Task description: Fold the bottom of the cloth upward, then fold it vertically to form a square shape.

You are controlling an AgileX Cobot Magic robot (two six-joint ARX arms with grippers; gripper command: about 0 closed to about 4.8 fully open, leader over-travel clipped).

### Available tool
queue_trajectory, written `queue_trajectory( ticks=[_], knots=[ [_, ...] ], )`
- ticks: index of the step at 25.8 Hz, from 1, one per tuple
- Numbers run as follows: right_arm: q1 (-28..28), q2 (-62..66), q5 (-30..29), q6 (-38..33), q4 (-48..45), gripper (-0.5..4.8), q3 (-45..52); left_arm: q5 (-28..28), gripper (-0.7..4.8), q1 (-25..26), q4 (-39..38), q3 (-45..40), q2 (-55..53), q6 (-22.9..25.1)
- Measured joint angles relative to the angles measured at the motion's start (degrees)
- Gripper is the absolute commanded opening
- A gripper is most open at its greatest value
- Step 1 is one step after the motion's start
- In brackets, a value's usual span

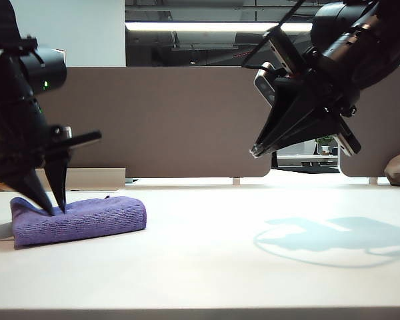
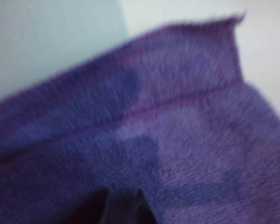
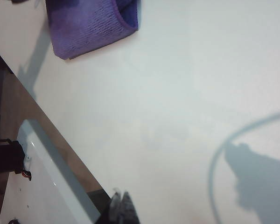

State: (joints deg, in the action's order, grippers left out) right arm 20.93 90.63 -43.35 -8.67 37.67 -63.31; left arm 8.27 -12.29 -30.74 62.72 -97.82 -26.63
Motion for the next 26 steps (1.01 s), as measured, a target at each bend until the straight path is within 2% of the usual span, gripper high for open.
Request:
queue_trajectory(
  ticks=[10,12,16,23,26],
  knots=[
    [-0.04,0.0,0.02,0.0,0.39,0.0,0.0,9.49,0.79,-0.46,-1.81,0.0,-2.1,1.38],
    [-0.02,0.0,0.0,0.02,0.35,0.0,0.0,11.23,0.79,-4.33,-2.58,0.33,-2.84,3.89],
    [-0.02,0.0,0.02,0.02,0.37,0.0,0.0,11.87,0.79,-10.19,-1.97,0.5,-3.43,4.96],
    [-0.07,0.0,0.0,0.02,0.37,0.0,0.0,15.15,0.79,-17.51,1.44,0.04,-4.04,1.14],
    [-0.07,0.0,0.0,0.0,0.37,0.0,0.0,15.52,0.91,-18.38,2.23,0.04,-4.04,1.01]
  ],
)
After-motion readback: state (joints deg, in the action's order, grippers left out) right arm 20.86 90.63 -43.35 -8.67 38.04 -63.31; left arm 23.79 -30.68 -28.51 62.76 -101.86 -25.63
